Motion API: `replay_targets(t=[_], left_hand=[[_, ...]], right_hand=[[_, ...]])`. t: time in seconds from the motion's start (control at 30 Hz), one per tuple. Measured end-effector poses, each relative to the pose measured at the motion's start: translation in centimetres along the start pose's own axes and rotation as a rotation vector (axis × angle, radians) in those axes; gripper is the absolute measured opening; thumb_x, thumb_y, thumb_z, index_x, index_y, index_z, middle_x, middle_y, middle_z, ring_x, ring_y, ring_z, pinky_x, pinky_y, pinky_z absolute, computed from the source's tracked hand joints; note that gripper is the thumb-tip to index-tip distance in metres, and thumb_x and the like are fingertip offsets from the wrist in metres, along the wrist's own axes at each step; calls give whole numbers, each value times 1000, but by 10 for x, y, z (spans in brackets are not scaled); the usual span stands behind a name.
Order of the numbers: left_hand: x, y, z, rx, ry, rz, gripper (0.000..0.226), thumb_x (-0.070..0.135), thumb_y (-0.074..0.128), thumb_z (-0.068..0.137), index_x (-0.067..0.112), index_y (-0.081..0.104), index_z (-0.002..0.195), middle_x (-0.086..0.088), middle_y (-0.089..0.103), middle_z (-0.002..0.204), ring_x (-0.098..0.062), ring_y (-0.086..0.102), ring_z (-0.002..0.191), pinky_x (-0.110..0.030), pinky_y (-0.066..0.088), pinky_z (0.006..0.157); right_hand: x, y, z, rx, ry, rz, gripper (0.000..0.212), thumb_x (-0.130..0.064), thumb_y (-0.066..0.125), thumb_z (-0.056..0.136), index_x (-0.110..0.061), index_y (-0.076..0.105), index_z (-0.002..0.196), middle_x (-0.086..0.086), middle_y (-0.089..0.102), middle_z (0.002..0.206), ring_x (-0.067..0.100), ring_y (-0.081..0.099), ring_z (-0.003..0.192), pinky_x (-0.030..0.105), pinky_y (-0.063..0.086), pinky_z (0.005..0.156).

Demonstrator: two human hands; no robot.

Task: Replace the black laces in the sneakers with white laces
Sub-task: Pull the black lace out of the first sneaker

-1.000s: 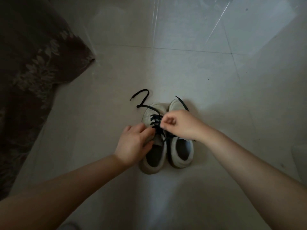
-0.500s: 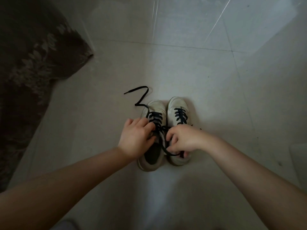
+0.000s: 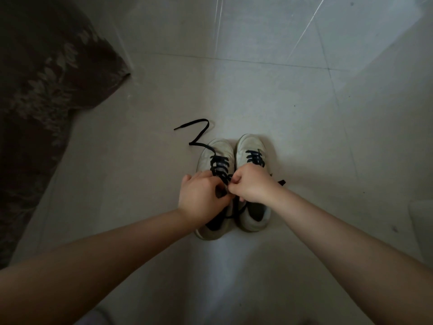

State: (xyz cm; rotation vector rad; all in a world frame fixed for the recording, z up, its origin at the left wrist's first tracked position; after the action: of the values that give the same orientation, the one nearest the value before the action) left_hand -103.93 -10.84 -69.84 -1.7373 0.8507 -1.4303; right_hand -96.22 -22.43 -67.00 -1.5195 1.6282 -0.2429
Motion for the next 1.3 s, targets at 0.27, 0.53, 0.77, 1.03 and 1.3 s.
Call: replay_targets(t=[0.27, 0.53, 0.77, 1.03, 1.3], left_hand=[[-3, 5, -1, -43, -122, -2, 26, 48, 58, 77, 24, 67, 75, 7, 61, 76, -12, 56, 75, -31, 28, 75], [-10, 5, -4, -72, -78, -65, 27, 50, 55, 82, 25, 67, 79, 8, 60, 76, -12, 56, 76, -30, 30, 76], [-11, 4, -7, -22, -16, 8, 26, 50, 57, 81, 26, 68, 81, 8, 58, 77, -10, 56, 82, -28, 21, 74], [-19, 0, -16, -3, 62, 11, 30, 48, 67, 77, 25, 50, 69, 11, 48, 72, -15, 53, 77, -28, 29, 69], [-29, -1, -8, -117, -77, -108, 25, 16, 59, 81, 9, 49, 103, -11, 55, 99, -33, 57, 86, -39, 44, 65]], right_hand=[[-6, -13, -7, 48, -239, -284, 5, -23, 56, 84, -19, 55, 81, -4, 57, 80, 19, 57, 74, 35, 50, 69], [1, -5, -7, 77, -148, -212, 33, -40, 55, 90, -10, 67, 82, 7, 66, 76, 25, 62, 72, 37, 50, 67], [0, 5, -8, 182, -181, -132, 13, -22, 58, 84, -10, 63, 81, 2, 65, 75, 22, 62, 73, 37, 52, 67], [8, 0, -12, 264, -418, -216, 9, -19, 53, 91, -12, 50, 85, -2, 49, 84, 16, 49, 68, 29, 38, 59], [14, 3, -6, 71, -130, 278, 15, -24, 45, 97, -26, 50, 83, -7, 61, 63, 3, 53, 58, 23, 42, 62]])
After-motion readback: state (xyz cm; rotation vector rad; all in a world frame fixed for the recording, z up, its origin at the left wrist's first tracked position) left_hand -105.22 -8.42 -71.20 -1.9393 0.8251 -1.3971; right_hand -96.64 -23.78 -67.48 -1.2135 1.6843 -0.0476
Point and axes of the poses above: each hand's wrist, its own z-axis towards the middle knuckle, its own y-axis out of the palm, x = y × z, the point moved 1 cm from there along z, towards the middle knuckle
